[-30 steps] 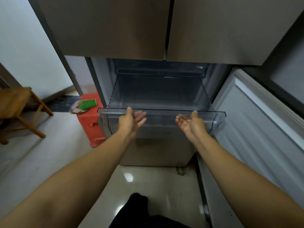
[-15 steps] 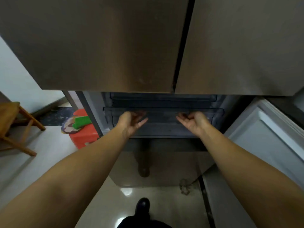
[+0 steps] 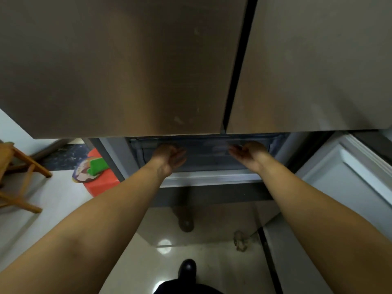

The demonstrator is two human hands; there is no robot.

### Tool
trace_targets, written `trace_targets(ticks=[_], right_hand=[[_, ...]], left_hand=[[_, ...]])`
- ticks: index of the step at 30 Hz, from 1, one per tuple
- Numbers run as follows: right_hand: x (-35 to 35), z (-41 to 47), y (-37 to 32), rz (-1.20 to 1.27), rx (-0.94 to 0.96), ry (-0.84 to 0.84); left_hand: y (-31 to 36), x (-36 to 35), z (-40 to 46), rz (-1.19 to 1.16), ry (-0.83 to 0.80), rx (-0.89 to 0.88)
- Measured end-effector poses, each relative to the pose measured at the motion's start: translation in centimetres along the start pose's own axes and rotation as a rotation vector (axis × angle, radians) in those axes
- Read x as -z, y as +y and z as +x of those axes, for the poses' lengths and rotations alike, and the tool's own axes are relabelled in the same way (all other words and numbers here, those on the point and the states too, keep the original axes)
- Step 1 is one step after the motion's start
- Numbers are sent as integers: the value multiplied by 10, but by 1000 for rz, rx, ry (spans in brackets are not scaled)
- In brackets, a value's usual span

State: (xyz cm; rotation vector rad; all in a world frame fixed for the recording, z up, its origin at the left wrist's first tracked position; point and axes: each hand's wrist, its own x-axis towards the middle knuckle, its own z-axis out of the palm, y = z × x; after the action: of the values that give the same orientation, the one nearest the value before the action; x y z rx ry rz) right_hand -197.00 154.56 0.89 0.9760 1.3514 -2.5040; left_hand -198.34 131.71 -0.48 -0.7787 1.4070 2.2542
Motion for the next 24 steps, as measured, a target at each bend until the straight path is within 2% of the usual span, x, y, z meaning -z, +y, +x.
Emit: trace_targets(ticks=[4, 6, 8, 10, 12, 14, 16, 18, 19, 21, 24], right_hand=[[20, -31, 8, -249, 84, 19], [37, -47, 11, -386, 154, 37], [58, -65, 10, -498, 262, 85], [86, -97, 5, -605, 430, 166], [107, -131, -2, -736, 653, 223], [131, -176, -12, -897, 886, 310], [160, -226, -25, -1068, 1112, 480], [187, -274, -37, -1197, 1220, 693], [197, -289, -44, -1244, 1198, 767], [240, -329, -53, -1351, 1019, 959], [305, -368, -52, -1471, 550, 1084]], left_hand=[[-24, -13, -29, 297, -61, 32], [-45, -26, -42, 428, -85, -8], [-65, -48, -58, 492, -130, -71], [-88, -79, -85, 569, -241, -161], [-105, -107, -111, 644, -348, -271], [-123, -138, -138, 724, -446, -458], [-144, -168, -166, 830, -514, -682], [-162, -197, -193, 926, -579, -921], [-167, -207, -202, 965, -608, -1051], [-187, -238, -232, 1061, -768, -1287], [-213, -266, -258, 1455, -976, -1447]])
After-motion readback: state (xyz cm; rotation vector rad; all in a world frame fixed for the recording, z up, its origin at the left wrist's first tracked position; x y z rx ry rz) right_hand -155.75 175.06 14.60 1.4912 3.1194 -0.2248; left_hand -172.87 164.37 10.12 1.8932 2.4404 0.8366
